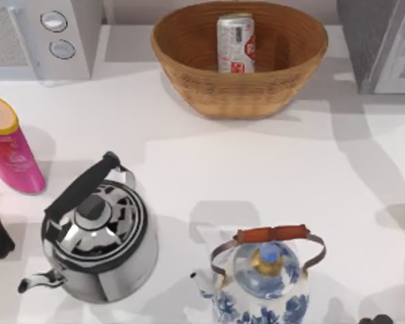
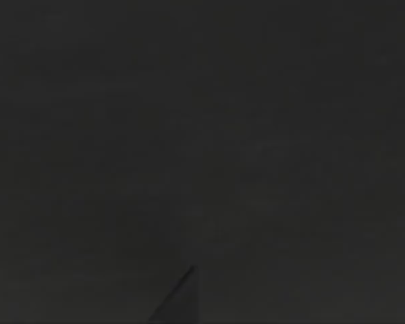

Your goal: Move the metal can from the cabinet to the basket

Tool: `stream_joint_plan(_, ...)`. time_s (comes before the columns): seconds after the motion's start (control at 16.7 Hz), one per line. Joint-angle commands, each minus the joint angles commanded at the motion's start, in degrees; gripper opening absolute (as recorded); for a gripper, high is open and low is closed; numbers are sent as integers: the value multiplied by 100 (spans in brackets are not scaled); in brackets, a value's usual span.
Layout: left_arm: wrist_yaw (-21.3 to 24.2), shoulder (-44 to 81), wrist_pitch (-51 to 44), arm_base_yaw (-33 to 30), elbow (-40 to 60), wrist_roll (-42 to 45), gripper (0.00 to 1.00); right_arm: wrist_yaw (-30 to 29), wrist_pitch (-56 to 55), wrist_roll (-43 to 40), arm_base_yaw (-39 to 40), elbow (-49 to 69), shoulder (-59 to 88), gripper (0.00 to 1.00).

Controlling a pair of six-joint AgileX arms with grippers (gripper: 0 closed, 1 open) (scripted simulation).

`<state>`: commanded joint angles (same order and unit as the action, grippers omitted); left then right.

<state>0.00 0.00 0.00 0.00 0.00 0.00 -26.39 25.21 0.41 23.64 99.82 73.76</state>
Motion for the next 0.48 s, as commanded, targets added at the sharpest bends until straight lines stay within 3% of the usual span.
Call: stream_joint_plan(0.48, 0, 0, 0, 0, 0, 0, 100, 405, -231, 10, -442, 528, 766, 100)
